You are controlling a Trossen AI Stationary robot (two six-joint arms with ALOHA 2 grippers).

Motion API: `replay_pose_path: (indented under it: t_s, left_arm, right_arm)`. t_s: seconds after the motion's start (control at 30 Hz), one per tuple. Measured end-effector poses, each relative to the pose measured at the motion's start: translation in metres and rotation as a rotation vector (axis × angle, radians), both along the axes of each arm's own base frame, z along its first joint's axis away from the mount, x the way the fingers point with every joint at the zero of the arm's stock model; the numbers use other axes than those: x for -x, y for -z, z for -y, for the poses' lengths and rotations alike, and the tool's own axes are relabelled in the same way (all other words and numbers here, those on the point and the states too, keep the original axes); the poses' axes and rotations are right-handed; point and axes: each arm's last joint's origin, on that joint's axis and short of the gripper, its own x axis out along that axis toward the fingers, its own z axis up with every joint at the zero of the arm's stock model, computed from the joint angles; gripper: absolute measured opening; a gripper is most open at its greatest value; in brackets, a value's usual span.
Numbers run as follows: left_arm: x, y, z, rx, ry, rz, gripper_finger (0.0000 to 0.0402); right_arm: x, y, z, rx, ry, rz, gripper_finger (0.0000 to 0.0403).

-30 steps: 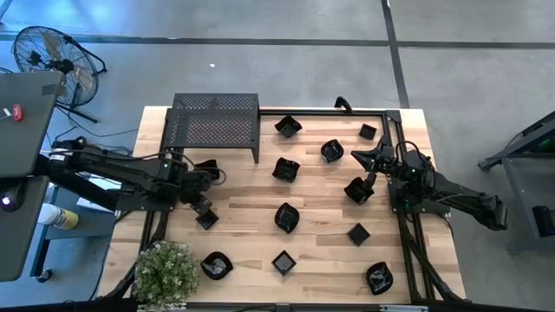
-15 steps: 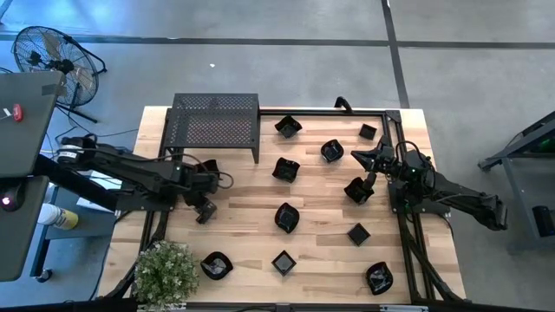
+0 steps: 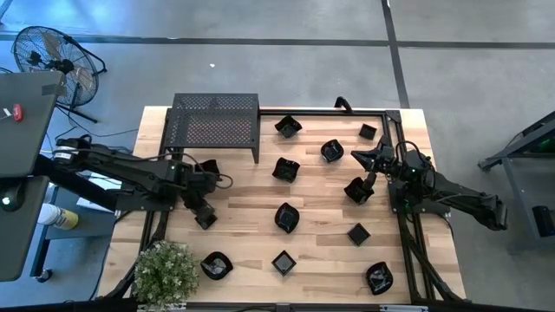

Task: Pick & Place Mini shaped plates
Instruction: Put the square plate on the shelf

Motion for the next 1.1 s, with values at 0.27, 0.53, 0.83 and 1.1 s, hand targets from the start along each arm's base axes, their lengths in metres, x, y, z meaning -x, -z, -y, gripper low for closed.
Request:
replay_pose_path:
  t_s: [0.27, 0.53, 0.83, 1.1]
  left_arm:
    - [0.006, -0.004, -0.002, -0.017, -0.086, -0.026, 0.0008]
    - [0.007, -0.003, -0.003, -0.064, -0.138, -0.045, 0.0097]
    - [0.011, 0.004, -0.004, -0.087, -0.144, -0.057, 0.0097]
    - [0.015, 0.015, -0.002, 0.0, -0.095, -0.067, 0.0032]
  right_arm:
    - [0.0, 0.0, 0.0, 0.0, 0.0, 0.0, 0.0012]
    - [0.0, 0.0, 0.0, 0.0, 0.0, 0.0, 0.0012]
    - [0.0, 0.0, 0.0, 0.0, 0.0, 0.0, 0.0012]
    - [0.0, 0.0, 0.0, 0.0, 0.0, 0.0, 0.0012]
